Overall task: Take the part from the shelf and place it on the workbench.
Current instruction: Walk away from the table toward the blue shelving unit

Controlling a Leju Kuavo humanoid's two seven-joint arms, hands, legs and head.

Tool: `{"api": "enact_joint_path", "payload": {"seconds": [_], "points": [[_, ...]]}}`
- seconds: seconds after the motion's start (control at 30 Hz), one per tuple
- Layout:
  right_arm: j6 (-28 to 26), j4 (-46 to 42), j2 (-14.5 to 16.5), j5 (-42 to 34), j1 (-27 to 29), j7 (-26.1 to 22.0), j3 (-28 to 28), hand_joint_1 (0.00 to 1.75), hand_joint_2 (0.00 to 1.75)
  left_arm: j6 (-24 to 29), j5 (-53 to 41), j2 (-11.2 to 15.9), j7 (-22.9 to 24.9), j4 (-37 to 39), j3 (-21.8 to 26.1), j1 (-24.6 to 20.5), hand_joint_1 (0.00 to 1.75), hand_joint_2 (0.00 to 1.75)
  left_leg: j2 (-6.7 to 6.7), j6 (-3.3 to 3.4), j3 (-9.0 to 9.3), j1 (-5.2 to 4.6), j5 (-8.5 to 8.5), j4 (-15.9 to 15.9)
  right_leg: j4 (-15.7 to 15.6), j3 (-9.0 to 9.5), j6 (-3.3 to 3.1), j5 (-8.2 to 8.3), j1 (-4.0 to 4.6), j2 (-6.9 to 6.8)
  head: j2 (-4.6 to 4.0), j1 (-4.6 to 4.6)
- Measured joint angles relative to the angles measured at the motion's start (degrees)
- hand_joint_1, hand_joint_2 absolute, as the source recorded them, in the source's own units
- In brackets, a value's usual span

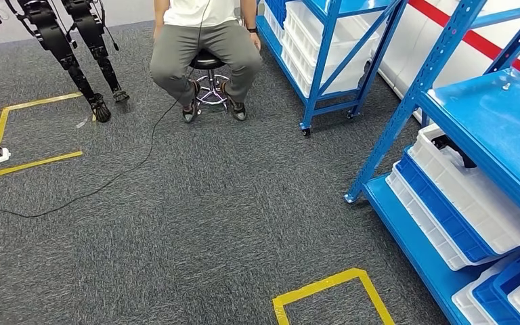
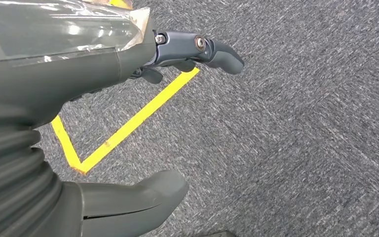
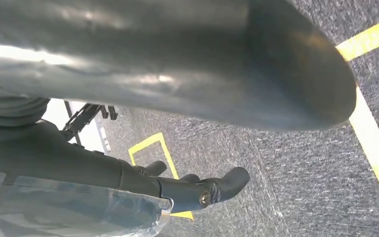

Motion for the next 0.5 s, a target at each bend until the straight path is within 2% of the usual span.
{"api": "enact_joint_path", "payload": {"seconds": [0.13, 0.23, 0.3, 0.33, 0.43, 0.47, 0.5], "points": [[0.09, 0.00, 0.01, 0.04, 0.11, 0.05, 0.43, 0.00, 0.00, 0.39, 0.02, -0.01, 0.23, 0.00, -0.10, 0.02, 0.00, 0.00, 0.00, 0.24, -0.69, -0.08, -0.14, 0.64, 0.23, -0.48, 0.17, 0.06, -0.19, -0.01, 0.00, -0.05], [-0.07, -0.04, -0.02, 0.05, 0.25, 0.06, 0.95, 0.00, 0.00, 0.63, 0.04, 0.04, 0.58, 0.00, -0.12, 0.01, 0.00, 0.00, 0.15, 0.98, -0.64, -0.07, -0.30, 0.65, -0.24, -0.37, 1.05, 0.10, -0.81, 0.04, 0.00, -0.18], [-0.32, -0.11, -0.10, 0.06, 0.30, 0.05, 1.53, 0.00, 0.00, 0.68, 0.04, 0.02, 0.67, 0.00, -0.13, 0.00, 0.00, 0.00, 0.56, 1.42, -0.05, 0.33, -0.13, -0.02, 1.48, -1.11, 1.28, -0.85, -0.96, 0.07, 0.00, -0.19], [-0.38, -0.14, -0.12, 0.07, 0.29, 0.03, 1.79, 0.00, 0.00, 0.69, 0.04, -0.01, 0.67, 0.00, -0.14, -0.01, 0.00, 0.00, 0.81, 1.65, 0.28, 0.51, -0.07, -0.31, 4.15, -2.35, 1.24, -2.02, -1.01, 0.08, 0.00, -0.14], [-0.42, -0.15, -0.03, 0.07, 0.41, 0.00, 2.41, 0.00, 0.00, 0.72, 0.04, 0.04, 0.68, -0.01, -0.15, -0.05, 0.00, 0.00, 1.26, 1.78, 0.63, 0.57, -0.20, -0.45, 16.11, -8.44, 1.12, -6.27, -1.46, 0.08, 0.00, -0.07], [-0.43, -0.15, -0.01, 0.07, 0.54, 0.00, 2.67, 0.00, 0.00, 0.72, 0.04, 0.07, 0.68, -0.01, -0.15, -0.05, 0.00, 0.00, 1.32, 1.69, 0.69, 0.63, -0.25, -0.47, 17.90, -9.49, 1.39, -6.59, -1.65, 0.07, 0.00, -0.08], [-0.43, -0.15, 0.00, 0.07, 0.67, 0.00, 2.96, 0.00, 0.00, 0.74, 0.04, 0.09, 0.68, -0.02, -0.15, -0.04, 0.00, 0.00, 1.30, 1.56, 0.81, 0.75, -0.33, -0.51, 17.21, -9.29, 1.84, -5.94, -1.83, 0.05, 0.00, -0.06]]}}
